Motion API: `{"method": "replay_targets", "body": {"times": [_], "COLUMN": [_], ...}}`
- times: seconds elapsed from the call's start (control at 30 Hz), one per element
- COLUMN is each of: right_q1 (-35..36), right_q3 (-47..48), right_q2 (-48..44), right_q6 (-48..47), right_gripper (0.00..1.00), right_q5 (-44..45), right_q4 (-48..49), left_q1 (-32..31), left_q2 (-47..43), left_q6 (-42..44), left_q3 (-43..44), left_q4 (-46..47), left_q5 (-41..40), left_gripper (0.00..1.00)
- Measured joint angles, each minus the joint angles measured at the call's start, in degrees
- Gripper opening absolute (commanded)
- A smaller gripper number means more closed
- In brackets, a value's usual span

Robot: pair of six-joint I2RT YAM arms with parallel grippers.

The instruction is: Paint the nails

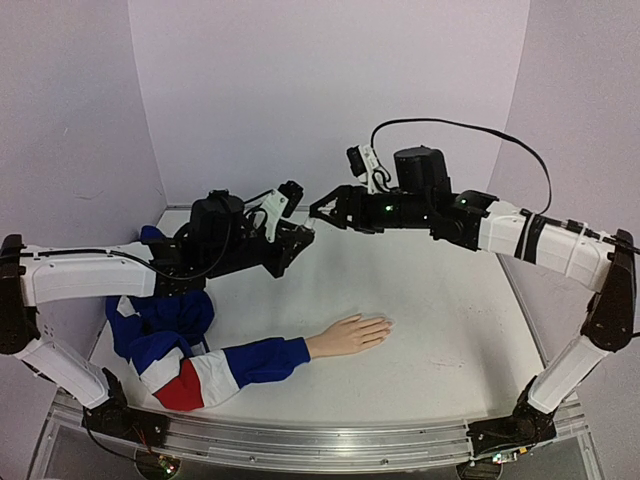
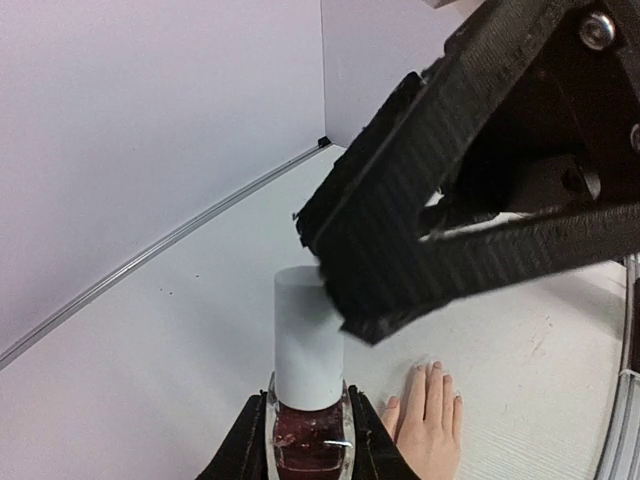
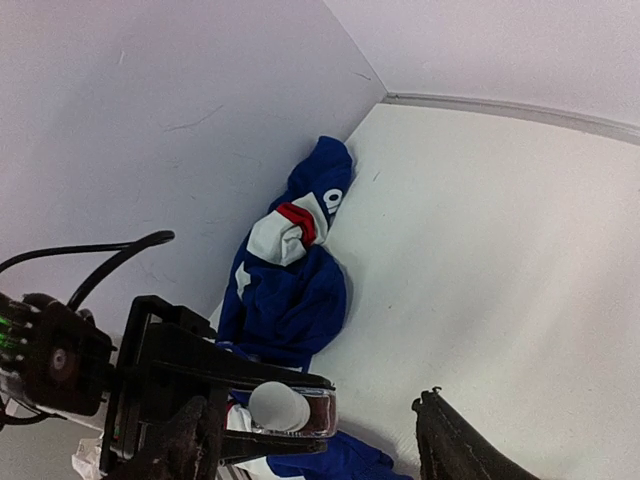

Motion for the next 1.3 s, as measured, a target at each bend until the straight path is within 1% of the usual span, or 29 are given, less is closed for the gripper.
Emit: {"method": "replay_targets", "body": {"times": [0.13,0.27,0.4,0.5,0.6,0.67,0.7,0.77,0.8,0.87,0.97,1.03,1.17,1.2,1.27,1.3], "right_q1": [0.61,0.7,0.7,0.7,0.61,0.39,0.2,-0.28,-0.76,-1.4,-1.53,-1.16,-0.09,0.02,0.04,-0.02], "right_q3": [1.27,2.56,3.13,3.3,3.3,3.3,3.3,3.3,3.3,3.3,3.45,3.69,3.78,3.78,3.76,3.65], "right_q2": [3.13,5.31,6.27,6.32,6.32,6.25,6.23,6.1,5.88,5.38,4.09,3.48,3.21,3.19,3.04,2.8], "right_q6": [2.29,3.67,4.57,4.37,3.17,0.92,-0.48,-4.59,-7.76,-12.07,-17.07,-19.47,-22.6,-22.93,-23.3,-23.32], "right_gripper": [0.54,0.36,0.14,0.01,0.0,0.0,0.0,0.0,0.0,0.0,0.0,0.0,0.0,0.04,0.25,0.3], "right_q5": [1.31,1.16,0.13,-0.44,-1.62,-3.48,-5.01,-9.86,-14.47,-22.64,-33.16,-37.44,-41.09,-41.09,-40.13,-38.69], "right_q4": [0.0,0.0,0.59,0.96,0.72,0.66,0.7,0.96,1.11,1.31,1.31,1.18,0.98,0.76,0.02,-0.37], "left_q1": [-0.2,-0.39,-0.39,-0.39,-0.26,0.5,1.36,4.17,5.97,9.38,12.02,12.37,12.35,12.35,12.37,12.39], "left_q2": [2.14,3.39,3.58,3.69,3.67,3.19,2.71,1.51,1.01,0.81,2.34,3.19,3.54,3.69,4.04,4.09], "left_q6": [0.66,1.31,1.27,1.25,1.03,0.63,0.0,-1.92,-3.26,-6.67,-11.56,-14.27,-16.79,-16.85,-16.81,-16.65], "left_q3": [0.63,1.4,2.27,2.36,2.36,2.32,2.23,1.81,1.79,2.49,5.29,6.67,6.91,6.91,6.91,6.86], "left_q4": [-0.02,-0.04,-0.15,-0.11,-0.26,-0.72,-1.14,-1.66,-1.88,-2.05,-2.23,-1.81,-1.53,-1.46,-1.31,-1.29], "left_q5": [-1.9,-2.64,-3.06,-2.95,-1.64,1.53,4.52,13.81,20.13,36.13,55.67,63.54,70.34,70.79,70.01,68.54], "left_gripper": [0.0,0.0,0.0,0.0,0.0,0.0,0.0,0.0,0.0,0.0,0.0,0.0,0.0,0.0,0.0,0.0]}}
